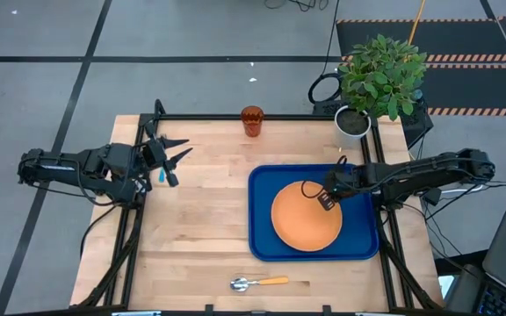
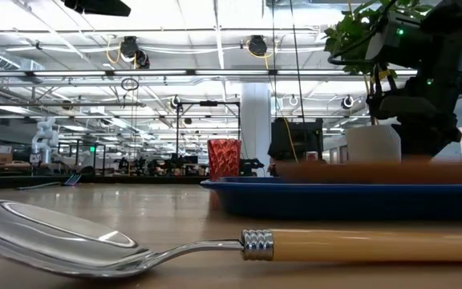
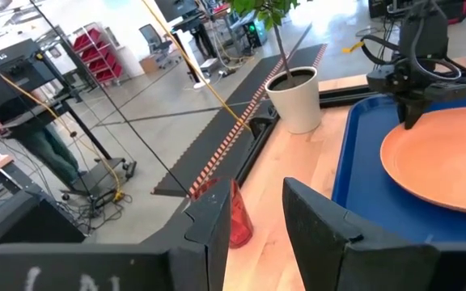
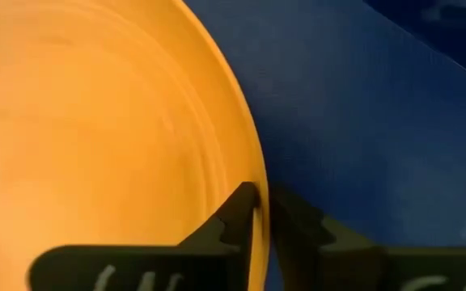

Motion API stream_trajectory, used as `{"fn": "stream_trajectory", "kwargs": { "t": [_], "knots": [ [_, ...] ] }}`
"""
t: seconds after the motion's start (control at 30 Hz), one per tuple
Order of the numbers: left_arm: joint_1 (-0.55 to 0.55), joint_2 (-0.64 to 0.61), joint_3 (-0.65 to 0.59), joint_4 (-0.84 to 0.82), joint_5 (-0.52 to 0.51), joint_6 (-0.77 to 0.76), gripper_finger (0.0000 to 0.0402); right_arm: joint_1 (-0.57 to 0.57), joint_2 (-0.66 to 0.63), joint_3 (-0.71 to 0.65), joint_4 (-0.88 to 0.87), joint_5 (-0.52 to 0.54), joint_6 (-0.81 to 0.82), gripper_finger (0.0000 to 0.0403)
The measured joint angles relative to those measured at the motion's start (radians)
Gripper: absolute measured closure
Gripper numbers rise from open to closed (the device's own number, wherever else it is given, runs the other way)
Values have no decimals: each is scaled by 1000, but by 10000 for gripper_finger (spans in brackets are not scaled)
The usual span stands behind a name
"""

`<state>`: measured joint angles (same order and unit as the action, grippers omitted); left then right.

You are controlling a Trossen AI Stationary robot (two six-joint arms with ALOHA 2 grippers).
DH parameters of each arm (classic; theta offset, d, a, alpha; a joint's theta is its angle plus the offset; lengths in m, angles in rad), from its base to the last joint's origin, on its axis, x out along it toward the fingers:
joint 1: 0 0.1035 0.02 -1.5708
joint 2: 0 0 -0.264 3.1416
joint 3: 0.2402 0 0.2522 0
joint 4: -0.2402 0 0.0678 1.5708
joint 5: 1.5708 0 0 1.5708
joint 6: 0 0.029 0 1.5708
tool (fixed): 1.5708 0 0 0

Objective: Pick and place plate/cup/fork/spoon on tray
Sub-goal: Put the orange plate on the middle of the blue serving tray, then move the blue serving tray to the middle of the table

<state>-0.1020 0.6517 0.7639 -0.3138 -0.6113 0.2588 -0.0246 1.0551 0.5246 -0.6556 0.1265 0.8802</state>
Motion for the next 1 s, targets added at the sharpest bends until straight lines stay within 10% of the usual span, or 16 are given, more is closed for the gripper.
{"fn": "stream_trajectory", "kwargs": {
  "t": [0.8,1.0],
  "knots": [
    [0,3,0,-18,4,-43,284,-18,-289,0,76,112,-144,264],
    [0,96,0,-133,206,-126,284,-21,-328,0,127,219,-228,264]
  ]
}}
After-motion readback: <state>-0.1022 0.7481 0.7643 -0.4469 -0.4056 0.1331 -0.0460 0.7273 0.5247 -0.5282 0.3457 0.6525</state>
